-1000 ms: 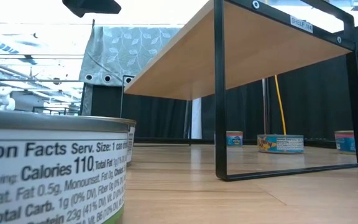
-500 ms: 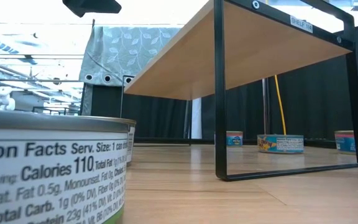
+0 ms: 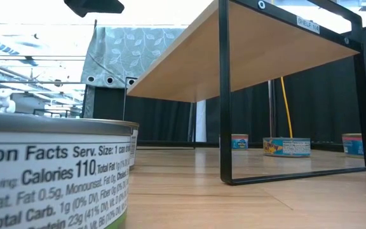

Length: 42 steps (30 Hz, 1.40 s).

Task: Stack canned seafood by type on shelf
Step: Stack the green tuna can on top of the other tuna can on the shelf

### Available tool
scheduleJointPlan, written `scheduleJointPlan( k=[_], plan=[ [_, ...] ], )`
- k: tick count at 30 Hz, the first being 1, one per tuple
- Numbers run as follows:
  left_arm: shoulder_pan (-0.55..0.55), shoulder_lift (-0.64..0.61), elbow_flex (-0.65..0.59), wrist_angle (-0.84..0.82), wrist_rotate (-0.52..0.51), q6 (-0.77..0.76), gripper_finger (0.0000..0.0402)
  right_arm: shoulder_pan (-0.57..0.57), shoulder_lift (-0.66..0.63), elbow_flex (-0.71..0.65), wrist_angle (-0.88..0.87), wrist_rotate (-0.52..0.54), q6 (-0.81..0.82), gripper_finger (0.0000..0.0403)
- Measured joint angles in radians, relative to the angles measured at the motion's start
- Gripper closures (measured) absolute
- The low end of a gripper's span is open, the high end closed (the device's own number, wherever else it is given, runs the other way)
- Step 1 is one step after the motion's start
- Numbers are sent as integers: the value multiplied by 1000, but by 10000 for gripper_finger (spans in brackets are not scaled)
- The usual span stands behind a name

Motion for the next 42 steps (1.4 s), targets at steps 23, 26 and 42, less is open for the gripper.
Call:
scheduleJointPlan(
  k=[23, 26, 42],
  plan=[
    [0, 0, 0, -3, 0, 0, 63, 1, -5, 36, -153, 37, 28, 403],
    [0, 0, 0, -2, 0, 0, 63, 0, 4, 26, -103, 24, 25, 403],
    [0, 0, 0, 1, 0, 3, 63, -7, 27, 106, -290, 60, 50, 403]
  ],
)
